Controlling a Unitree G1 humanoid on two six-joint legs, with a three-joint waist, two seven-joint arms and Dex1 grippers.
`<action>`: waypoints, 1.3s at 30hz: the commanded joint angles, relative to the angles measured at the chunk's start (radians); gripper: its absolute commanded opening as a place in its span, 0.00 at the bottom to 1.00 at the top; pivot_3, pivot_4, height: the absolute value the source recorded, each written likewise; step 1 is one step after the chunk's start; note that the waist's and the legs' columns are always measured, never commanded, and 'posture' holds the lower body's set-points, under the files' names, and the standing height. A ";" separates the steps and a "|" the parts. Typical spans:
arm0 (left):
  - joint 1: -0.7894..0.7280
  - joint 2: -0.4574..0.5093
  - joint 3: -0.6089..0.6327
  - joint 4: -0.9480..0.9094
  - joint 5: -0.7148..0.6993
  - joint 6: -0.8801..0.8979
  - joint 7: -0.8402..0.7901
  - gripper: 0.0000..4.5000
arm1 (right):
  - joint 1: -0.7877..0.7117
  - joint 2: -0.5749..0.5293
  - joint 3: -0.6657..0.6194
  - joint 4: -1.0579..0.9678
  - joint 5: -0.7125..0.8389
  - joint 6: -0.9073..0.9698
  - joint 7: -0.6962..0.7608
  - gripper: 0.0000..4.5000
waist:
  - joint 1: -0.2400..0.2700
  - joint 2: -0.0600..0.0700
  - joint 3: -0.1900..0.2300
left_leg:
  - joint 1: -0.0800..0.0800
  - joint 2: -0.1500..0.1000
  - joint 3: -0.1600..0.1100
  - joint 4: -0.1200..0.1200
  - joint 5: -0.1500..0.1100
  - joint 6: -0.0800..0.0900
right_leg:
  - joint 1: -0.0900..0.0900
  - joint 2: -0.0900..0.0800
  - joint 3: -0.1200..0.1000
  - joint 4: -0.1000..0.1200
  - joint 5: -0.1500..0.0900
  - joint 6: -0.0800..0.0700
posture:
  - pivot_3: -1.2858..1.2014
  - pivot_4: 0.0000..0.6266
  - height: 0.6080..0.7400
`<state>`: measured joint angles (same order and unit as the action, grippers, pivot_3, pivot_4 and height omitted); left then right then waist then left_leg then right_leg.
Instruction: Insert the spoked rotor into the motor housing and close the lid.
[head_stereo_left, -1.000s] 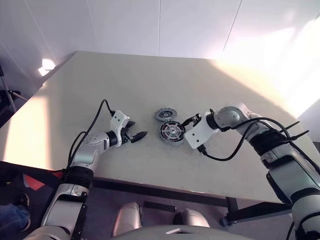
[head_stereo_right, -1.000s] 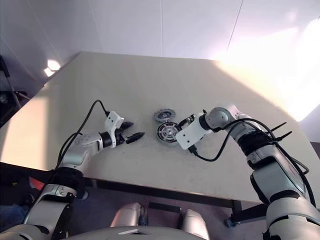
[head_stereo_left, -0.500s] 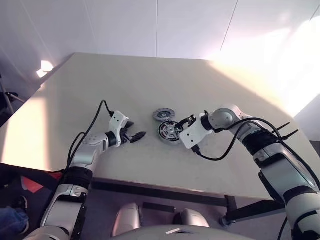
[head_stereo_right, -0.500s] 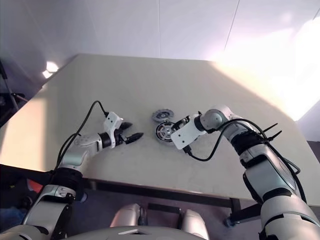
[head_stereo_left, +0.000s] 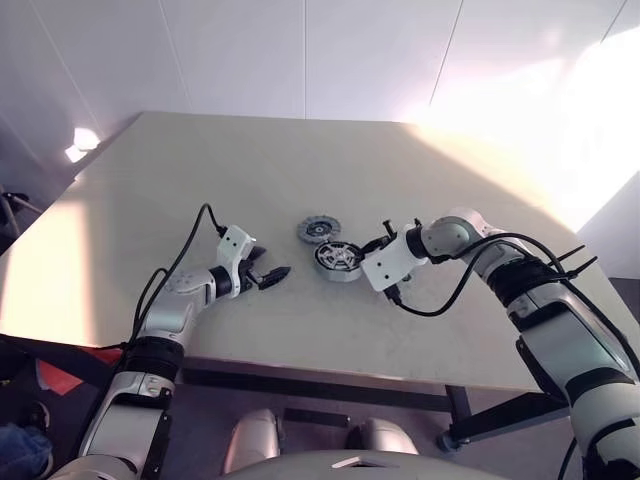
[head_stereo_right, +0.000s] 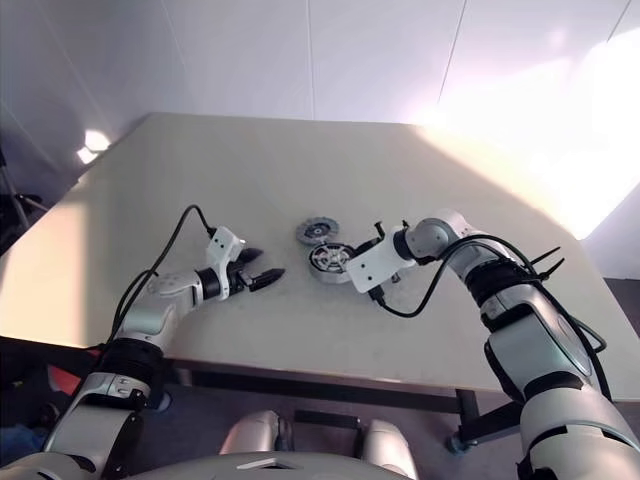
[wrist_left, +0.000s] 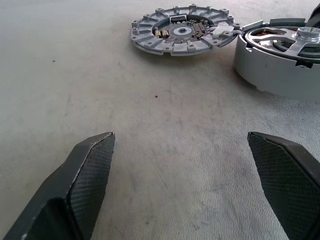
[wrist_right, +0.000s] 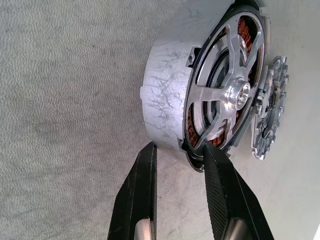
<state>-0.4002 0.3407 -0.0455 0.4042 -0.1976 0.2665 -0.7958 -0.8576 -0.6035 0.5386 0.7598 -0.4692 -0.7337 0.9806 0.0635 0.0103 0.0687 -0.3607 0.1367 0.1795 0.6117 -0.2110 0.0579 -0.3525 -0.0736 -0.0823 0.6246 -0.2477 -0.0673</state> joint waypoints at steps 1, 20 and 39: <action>-0.013 -0.004 0.001 -0.009 -0.002 -0.007 0.000 1.00 | 0.031 -0.001 0.010 -0.037 0.016 0.017 0.048 0.24 | 0.001 0.000 0.000 | 0.000 0.000 0.000 0.000 0.000 0.000 | 0.000 0.000 0.000 0.000 0.000 0.000 | 0.52 0.00 1.00; -0.019 -0.001 0.009 0.005 -0.001 -0.013 0.002 1.00 | 0.166 -0.021 -0.007 -0.270 0.100 0.169 0.180 0.60 | 0.006 0.000 0.000 | -0.004 0.000 0.000 -0.003 -0.001 0.001 | -0.003 0.000 0.000 -0.004 0.000 0.000 | 0.52 0.00 1.00; -0.022 -0.013 0.006 0.012 0.003 -0.021 0.009 1.00 | 0.093 -0.029 0.065 -0.173 0.021 0.041 0.209 0.81 | 0.006 -0.001 -0.001 | -0.004 -0.001 0.000 -0.006 -0.001 0.001 | -0.002 0.000 0.000 -0.007 0.000 0.000 | 0.52 0.00 1.00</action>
<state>-0.4139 0.3254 -0.0451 0.4164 -0.1966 0.2530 -0.7937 -0.7832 -0.6306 0.5452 0.5469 -0.4025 -0.6743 1.1470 0.0697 0.0096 0.0681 -0.3643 0.1360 0.1797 0.6058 -0.2119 0.0590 -0.3547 -0.0735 -0.0825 0.6176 -0.2479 -0.0670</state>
